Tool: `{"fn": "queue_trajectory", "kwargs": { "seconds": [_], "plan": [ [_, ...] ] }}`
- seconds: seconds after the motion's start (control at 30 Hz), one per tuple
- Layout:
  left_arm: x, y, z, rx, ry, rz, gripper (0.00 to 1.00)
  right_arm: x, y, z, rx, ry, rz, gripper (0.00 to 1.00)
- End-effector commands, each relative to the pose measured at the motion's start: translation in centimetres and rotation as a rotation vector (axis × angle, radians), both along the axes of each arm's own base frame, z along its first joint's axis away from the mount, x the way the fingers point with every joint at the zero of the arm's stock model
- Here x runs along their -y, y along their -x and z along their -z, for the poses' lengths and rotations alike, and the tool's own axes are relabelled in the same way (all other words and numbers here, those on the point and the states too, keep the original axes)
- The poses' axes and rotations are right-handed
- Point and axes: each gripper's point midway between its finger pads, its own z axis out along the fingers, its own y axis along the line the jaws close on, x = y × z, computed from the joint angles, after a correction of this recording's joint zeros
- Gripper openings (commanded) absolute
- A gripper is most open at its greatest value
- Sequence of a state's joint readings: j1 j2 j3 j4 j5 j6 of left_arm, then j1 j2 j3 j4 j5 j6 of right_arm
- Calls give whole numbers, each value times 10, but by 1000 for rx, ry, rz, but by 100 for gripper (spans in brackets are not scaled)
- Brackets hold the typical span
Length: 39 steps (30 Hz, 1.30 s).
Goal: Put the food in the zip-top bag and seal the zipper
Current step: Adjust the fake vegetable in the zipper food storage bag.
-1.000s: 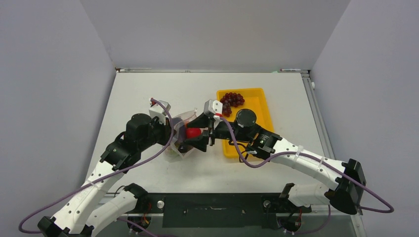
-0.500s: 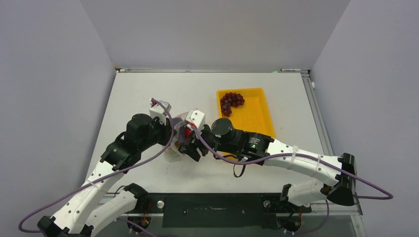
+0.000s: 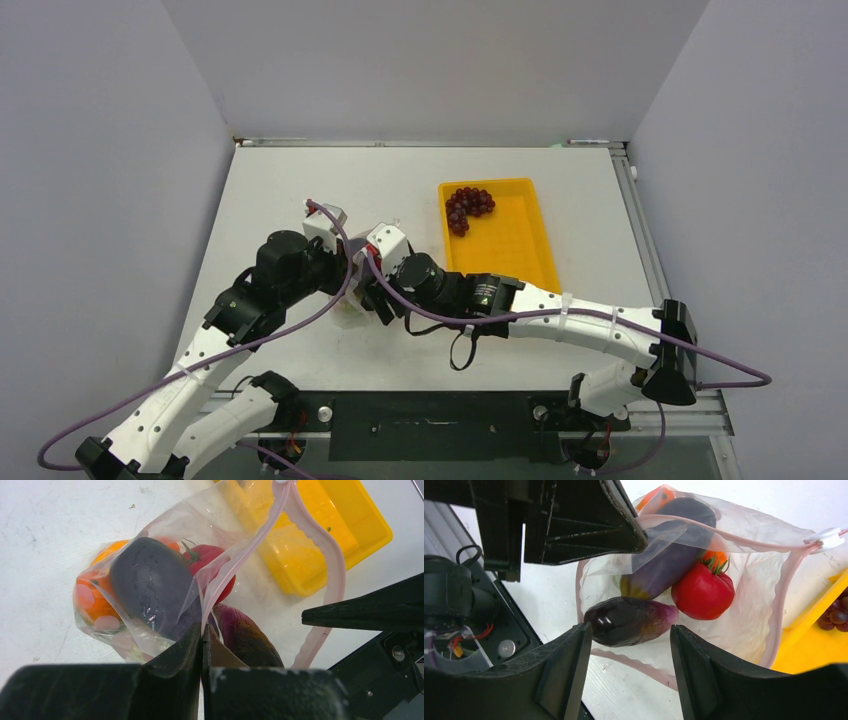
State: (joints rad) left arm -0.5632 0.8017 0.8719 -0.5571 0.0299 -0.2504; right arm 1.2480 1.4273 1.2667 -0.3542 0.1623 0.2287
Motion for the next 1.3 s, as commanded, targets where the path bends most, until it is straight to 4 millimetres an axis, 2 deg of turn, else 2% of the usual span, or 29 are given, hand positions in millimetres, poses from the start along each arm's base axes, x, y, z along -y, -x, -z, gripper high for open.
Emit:
{"fn": "queue_trajectory", "kwargs": {
  "seconds": [0.0,0.37,0.57,1.1,1.27],
  "plan": [
    [0,-2,-13,37,9,-2,0,-11,-10,-23,-9,-111,136,59],
    [1,-1,-14,40,14,1,0,-21,-13,1,-70,-131,245,61],
    [1,0,-15,43,16,3,0,-26,-13,7,-83,-142,268,63],
    [1,0,-15,43,17,7,0,-40,-14,5,-94,-188,281,63],
    [1,0,-16,45,18,6,0,-41,-12,13,-96,-157,273,63]
  ]
}}
